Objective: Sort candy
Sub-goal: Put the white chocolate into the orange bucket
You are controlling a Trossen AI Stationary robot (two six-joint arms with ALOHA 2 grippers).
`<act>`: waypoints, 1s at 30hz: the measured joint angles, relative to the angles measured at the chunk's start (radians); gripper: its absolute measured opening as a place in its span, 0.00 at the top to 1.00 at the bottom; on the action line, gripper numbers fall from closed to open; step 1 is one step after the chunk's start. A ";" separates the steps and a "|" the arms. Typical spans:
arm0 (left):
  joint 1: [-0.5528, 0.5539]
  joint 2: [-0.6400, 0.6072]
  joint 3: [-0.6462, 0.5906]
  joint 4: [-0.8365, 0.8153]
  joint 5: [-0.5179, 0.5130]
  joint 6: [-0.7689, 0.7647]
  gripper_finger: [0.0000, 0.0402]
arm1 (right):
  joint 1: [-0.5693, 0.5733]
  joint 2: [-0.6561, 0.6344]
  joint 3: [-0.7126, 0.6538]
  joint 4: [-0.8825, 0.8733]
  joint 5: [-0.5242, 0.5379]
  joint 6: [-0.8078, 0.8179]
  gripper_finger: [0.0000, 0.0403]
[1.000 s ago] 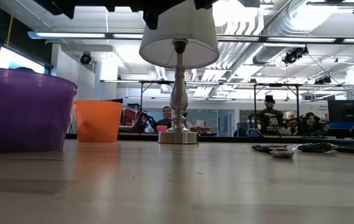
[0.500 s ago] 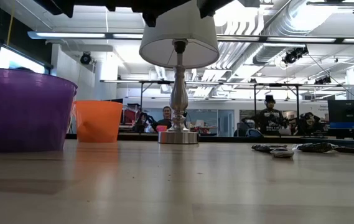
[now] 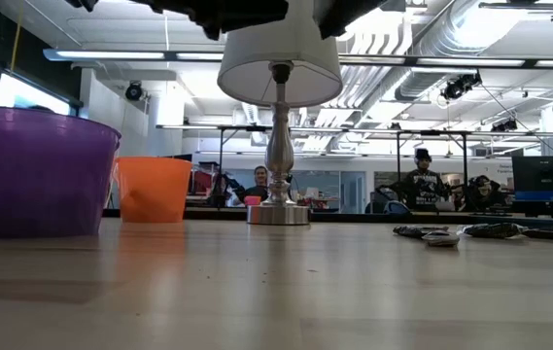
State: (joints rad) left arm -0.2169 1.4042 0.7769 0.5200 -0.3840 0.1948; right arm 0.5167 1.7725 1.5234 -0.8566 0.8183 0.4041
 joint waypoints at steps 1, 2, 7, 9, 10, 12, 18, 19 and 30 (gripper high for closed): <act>0.000 -0.006 0.000 -0.006 0.000 -0.007 0.82 | 0.000 0.000 0.000 0.000 -0.019 -0.001 0.95; 0.000 -0.011 0.000 -0.014 0.000 -0.008 0.82 | 0.000 0.000 0.000 0.000 -0.038 -0.001 0.95; -0.011 -0.019 0.000 -0.042 0.001 -0.009 0.82 | 0.000 0.000 0.000 0.000 -0.101 0.048 0.93; -0.021 -0.019 0.000 -0.046 0.002 -0.009 0.82 | 0.000 0.000 0.000 0.000 -0.122 0.074 0.93; -0.025 -0.019 0.000 -0.055 0.002 -0.009 0.82 | 0.000 0.000 0.000 0.000 -0.139 0.086 0.93; -0.035 -0.019 0.000 -0.072 0.002 -0.009 0.82 | 0.000 0.000 0.000 0.001 -0.181 0.093 0.93; -0.058 -0.019 0.000 -0.077 0.002 -0.009 0.82 | 0.001 0.000 0.000 0.001 -0.271 0.095 0.93; -0.061 -0.019 0.000 -0.077 0.003 -0.009 0.82 | 0.001 0.000 0.000 0.001 -0.274 0.094 0.93; -0.079 -0.019 0.000 -0.082 0.002 -0.016 0.82 | 0.001 0.000 0.000 0.005 -0.277 0.094 0.93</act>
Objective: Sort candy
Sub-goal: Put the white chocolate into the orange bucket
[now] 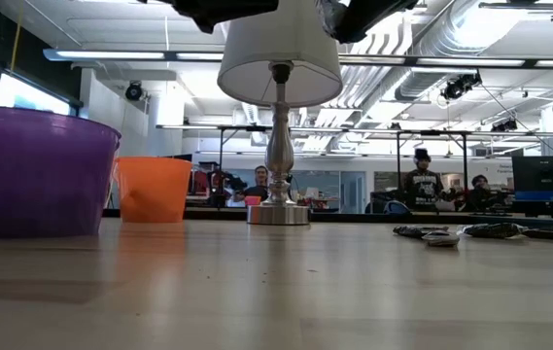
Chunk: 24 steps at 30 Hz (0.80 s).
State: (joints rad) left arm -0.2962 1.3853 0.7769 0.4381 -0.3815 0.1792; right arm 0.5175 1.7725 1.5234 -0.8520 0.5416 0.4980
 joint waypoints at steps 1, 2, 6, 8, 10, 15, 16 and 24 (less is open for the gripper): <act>-0.001 0.000 0.000 0.000 0.000 -0.008 0.82 | 0.000 0.000 0.000 0.000 0.000 0.000 0.93; -0.001 0.000 0.000 0.000 0.002 -0.016 0.82 | 0.000 0.000 0.000 0.000 0.000 0.000 0.93; 0.000 0.000 0.000 -0.002 0.002 -0.046 0.82 | 0.000 0.000 0.000 0.000 0.000 0.000 0.93; 0.000 0.000 0.000 -0.002 0.002 -0.046 0.82 | 0.000 0.000 0.000 0.000 0.000 0.000 0.93; 0.000 0.000 0.000 -0.004 0.002 -0.049 0.82 | 0.000 0.000 0.000 0.000 0.000 0.000 0.93; -0.002 0.000 0.000 -0.025 0.032 -0.057 0.82 | 0.000 0.000 0.000 0.000 0.000 0.000 0.93; -0.002 0.000 0.000 -0.030 0.037 -0.062 0.82 | 0.000 0.000 0.000 0.000 0.000 0.000 0.93; -0.019 -0.031 -0.001 -0.076 -0.022 -0.227 0.82 | 0.000 0.000 0.000 0.000 0.001 0.000 0.93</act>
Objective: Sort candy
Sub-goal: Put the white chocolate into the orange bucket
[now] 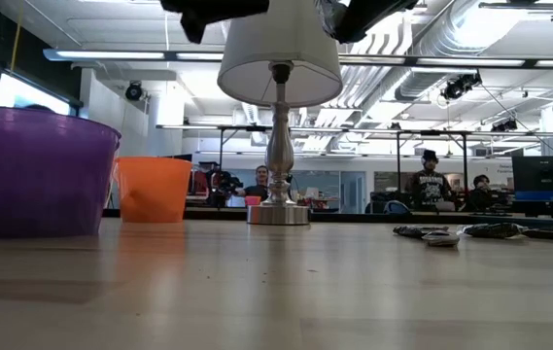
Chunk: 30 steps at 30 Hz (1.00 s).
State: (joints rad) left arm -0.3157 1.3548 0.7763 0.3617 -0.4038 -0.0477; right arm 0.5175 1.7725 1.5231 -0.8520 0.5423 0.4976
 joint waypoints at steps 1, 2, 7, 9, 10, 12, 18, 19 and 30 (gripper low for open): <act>0.000 0.000 0.003 -0.019 0.001 -0.001 0.82 | 0.000 0.000 0.000 0.000 0.000 0.000 0.93; 0.000 0.002 0.001 -0.046 0.006 -0.002 0.82 | 0.000 0.000 0.000 0.002 0.000 0.000 0.93; -0.002 0.009 0.000 -0.029 0.054 -0.040 0.82 | 0.000 0.000 0.000 0.005 0.000 0.000 0.93; 0.000 0.009 0.000 -0.027 0.042 -0.071 0.82 | 0.000 0.000 0.000 0.005 0.000 0.000 0.93; 0.003 0.010 0.000 -0.025 0.033 -0.095 0.82 | 0.000 0.000 0.000 0.005 0.000 0.000 0.93; 0.010 0.010 0.000 -0.026 0.024 -0.156 0.82 | 0.000 0.000 0.000 0.005 0.000 0.000 0.93; 0.014 0.010 0.000 -0.029 0.022 -0.283 0.82 | 0.000 0.000 0.000 0.005 0.000 0.000 0.93; 0.014 0.010 0.000 -0.029 0.022 -0.281 0.82 | 0.000 0.000 0.000 0.005 0.000 0.000 0.93; 0.014 0.010 0.000 -0.034 0.040 -0.297 0.82 | 0.000 0.000 0.000 0.005 0.000 0.000 0.93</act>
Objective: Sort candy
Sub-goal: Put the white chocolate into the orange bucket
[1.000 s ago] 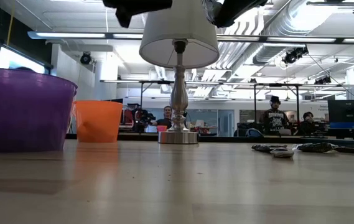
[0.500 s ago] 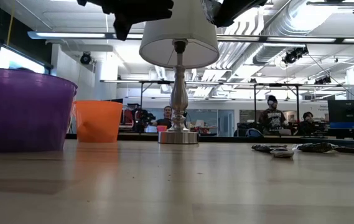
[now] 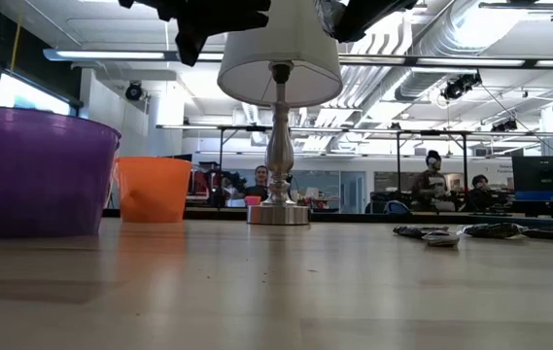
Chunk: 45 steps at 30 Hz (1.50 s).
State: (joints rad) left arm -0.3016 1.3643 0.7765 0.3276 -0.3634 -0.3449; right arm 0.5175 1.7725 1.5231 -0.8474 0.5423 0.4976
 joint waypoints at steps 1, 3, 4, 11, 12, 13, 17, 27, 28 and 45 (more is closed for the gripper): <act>0.000 0.000 0.000 0.000 -0.009 -0.019 0.82 | 0.000 0.000 0.000 0.000 0.000 0.000 0.93; 0.000 0.002 0.000 -0.004 -0.016 -0.049 0.82 | 0.000 0.000 0.000 0.000 0.000 0.000 0.93; 0.000 0.010 0.000 -0.007 -0.017 -0.039 0.81 | 0.000 0.000 0.000 0.000 0.000 0.000 0.93; -0.007 0.021 -0.001 -0.018 -0.040 -0.012 0.72 | 0.000 0.000 0.000 0.001 0.000 0.000 0.93; -0.006 0.022 -0.001 -0.018 -0.044 -0.006 0.70 | 0.000 0.000 0.000 0.002 0.000 0.000 0.93; -0.005 0.021 -0.001 -0.017 -0.051 0.010 0.68 | 0.000 0.000 0.000 0.002 0.000 0.000 0.93; -0.005 0.021 -0.001 -0.019 -0.048 0.095 0.64 | 0.000 0.000 0.000 0.002 0.000 0.000 0.93; -0.004 0.021 -0.001 -0.082 -0.149 0.148 0.64 | 0.000 0.000 0.000 0.003 0.000 0.000 0.93; -0.004 0.021 -0.001 -0.089 -0.160 0.137 0.64 | 0.000 0.000 0.000 0.003 0.000 0.000 0.93; -0.038 0.021 -0.002 -0.035 0.074 0.204 0.64 | 0.000 0.000 0.000 0.003 0.000 0.000 0.93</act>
State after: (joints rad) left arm -0.3395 1.3857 0.7750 0.2929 -0.2892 -0.1409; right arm 0.5175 1.7725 1.5233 -0.8448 0.5423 0.4976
